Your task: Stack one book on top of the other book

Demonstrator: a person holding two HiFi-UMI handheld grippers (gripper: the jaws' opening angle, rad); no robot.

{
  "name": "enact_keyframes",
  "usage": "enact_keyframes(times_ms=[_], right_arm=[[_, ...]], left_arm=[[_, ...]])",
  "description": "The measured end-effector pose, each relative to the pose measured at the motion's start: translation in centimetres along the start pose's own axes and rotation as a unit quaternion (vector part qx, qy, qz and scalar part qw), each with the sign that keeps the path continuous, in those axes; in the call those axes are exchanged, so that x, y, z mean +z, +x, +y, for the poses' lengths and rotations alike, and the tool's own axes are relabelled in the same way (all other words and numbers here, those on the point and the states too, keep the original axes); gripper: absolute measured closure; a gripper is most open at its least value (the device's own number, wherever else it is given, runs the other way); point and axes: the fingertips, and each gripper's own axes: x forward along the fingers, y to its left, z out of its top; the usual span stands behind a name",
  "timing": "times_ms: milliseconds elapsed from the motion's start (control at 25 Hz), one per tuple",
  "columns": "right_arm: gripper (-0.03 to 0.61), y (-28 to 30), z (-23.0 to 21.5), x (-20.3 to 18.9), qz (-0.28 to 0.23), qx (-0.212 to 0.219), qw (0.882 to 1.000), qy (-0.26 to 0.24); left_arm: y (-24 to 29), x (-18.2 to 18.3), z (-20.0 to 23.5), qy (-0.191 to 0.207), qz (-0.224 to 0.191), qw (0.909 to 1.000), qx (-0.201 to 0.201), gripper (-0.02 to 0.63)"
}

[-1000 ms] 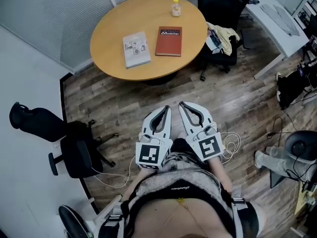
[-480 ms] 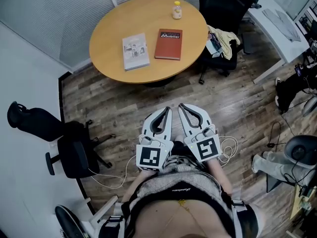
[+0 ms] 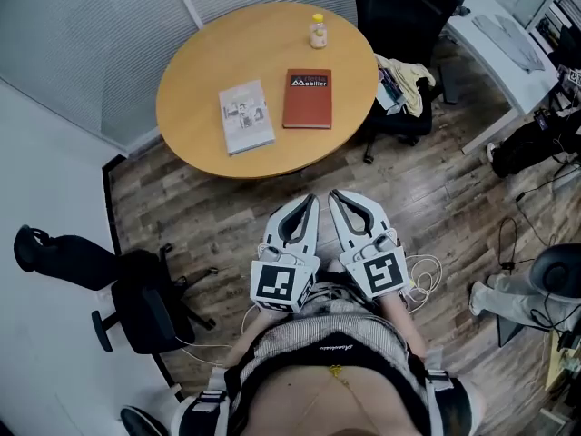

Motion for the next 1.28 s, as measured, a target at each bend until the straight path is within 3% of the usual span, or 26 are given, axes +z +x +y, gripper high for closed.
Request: enact_keyframes(times_ms=[520, 1280], right_arm=[[0.554, 9.1, -1.9, -0.6, 0.018, -0.029, 0.999, -0.017], [0.554, 15.4, -1.9, -1.9, 0.035, -0.070, 0.997, -0.013]], left_arm=[[5.4, 0.8, 8.2, -0.008, 0.018, 0.9990, -0.040, 0.594], [7.8, 0.3, 13.7, -0.018, 0.034, 0.9953, -0.089, 0.594]])
